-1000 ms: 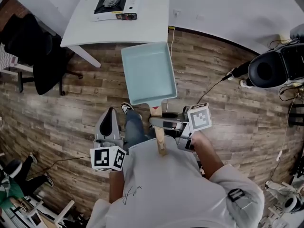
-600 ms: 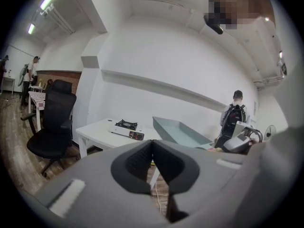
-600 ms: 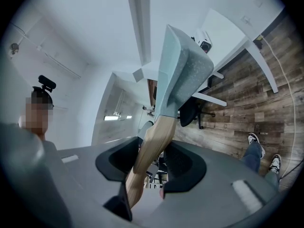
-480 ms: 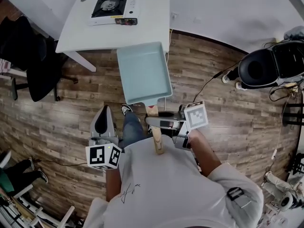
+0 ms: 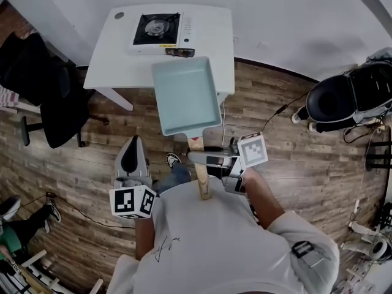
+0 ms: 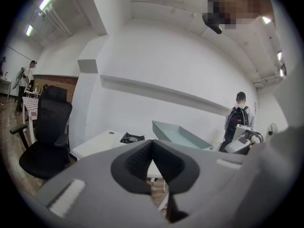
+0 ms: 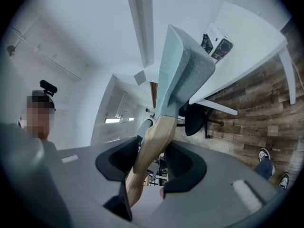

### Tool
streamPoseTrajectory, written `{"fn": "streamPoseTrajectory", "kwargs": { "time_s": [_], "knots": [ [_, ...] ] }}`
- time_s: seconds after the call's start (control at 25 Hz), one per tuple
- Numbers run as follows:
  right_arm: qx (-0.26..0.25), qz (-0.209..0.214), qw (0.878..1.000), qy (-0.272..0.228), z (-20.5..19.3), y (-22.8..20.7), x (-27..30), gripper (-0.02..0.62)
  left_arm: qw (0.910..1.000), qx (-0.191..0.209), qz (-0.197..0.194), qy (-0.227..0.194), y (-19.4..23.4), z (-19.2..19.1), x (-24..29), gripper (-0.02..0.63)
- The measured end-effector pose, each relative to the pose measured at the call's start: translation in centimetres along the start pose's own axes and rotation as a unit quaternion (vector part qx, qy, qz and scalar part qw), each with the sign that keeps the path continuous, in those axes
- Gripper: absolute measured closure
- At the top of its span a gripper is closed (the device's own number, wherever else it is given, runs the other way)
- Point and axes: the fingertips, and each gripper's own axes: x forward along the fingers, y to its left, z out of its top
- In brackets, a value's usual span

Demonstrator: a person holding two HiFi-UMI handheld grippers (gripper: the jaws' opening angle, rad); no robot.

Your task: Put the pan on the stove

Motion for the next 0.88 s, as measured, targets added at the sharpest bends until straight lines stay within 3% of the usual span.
{"fn": "streamPoseTrajectory", "kwargs": {
  "time_s": [0.36, 0.56, 0.88],
  "knots": [
    [-0.010, 0.011, 1.000, -0.022, 5.1, 0.5, 6.5, 0.434, 0.9996, -0.003, -0.021, -0.018, 6.4, 2.9, 2.9, 0.598],
    [-0.014, 0.020, 0.999, -0.037, 10.0, 0.7, 8.3, 0.434, 0.9993, -0.002, -0.024, -0.027, 9.0, 5.5, 6.5, 0.598],
    [-0.027, -0.003, 0.998, -0.062, 10.9, -0.6, 10.5, 0.433, 0.9989, -0.013, -0.036, -0.029, 11.2, 4.4, 6.0, 0.598]
  ]
}}
